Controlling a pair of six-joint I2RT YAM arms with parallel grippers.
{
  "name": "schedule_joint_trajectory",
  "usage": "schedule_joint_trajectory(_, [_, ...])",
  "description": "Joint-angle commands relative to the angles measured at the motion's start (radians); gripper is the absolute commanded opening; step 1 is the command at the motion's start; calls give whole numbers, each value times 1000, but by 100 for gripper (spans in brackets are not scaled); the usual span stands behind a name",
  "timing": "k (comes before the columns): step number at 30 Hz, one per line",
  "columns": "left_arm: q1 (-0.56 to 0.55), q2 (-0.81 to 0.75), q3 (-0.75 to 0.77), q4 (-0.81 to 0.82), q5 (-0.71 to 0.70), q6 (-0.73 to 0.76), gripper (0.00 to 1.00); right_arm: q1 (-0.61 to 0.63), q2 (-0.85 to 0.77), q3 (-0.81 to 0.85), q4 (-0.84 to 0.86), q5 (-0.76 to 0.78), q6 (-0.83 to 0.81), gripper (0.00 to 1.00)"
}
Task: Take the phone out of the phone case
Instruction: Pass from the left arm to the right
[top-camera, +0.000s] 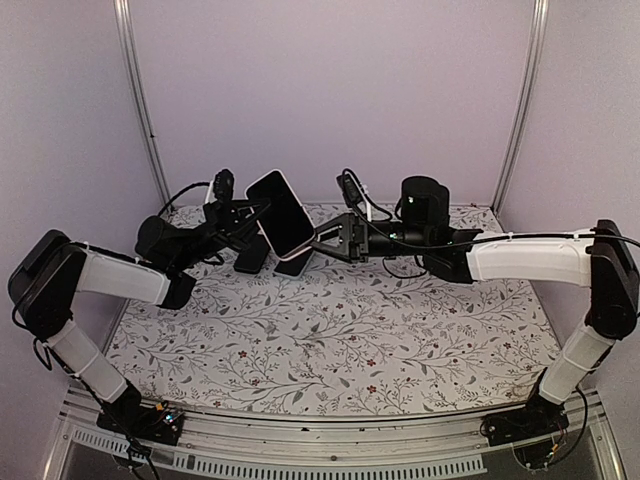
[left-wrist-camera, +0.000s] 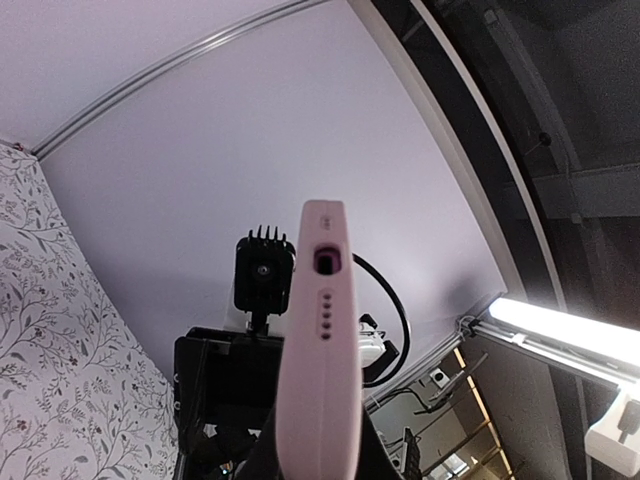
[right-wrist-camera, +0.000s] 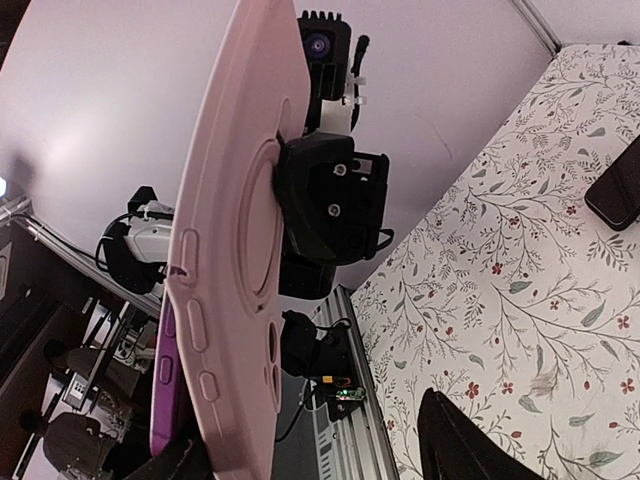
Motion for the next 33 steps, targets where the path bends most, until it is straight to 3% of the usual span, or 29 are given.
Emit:
schedule_joint_trajectory(1, [-56, -13, 0, 181, 78, 43, 0, -21, 45, 48, 79, 47, 70, 63])
schedule_joint_trajectory(12, [-63, 41, -25, 152, 95, 74, 0, -9, 120, 110, 120, 3, 92, 48])
schedule_joint_trajectory(17, [-52, 65, -22, 135, 103, 74, 1, -9, 124, 107, 119, 1, 90, 31])
schedule_joint_trajectory(21, [-26, 66, -25, 58, 103, 106, 16, -10, 126, 93, 111, 14, 84, 12])
schedule_joint_trajectory(24, [0, 51, -26, -49, 105, 156, 34, -15, 127, 81, 97, 32, 74, 1])
schedule_joint_trajectory(30, [43, -16, -35, -297, 92, 292, 66, -27, 123, 67, 45, 98, 40, 0])
schedule_joint_trajectory(33, [62, -82, -38, -497, 61, 388, 80, -27, 117, 78, -28, 162, -19, 0])
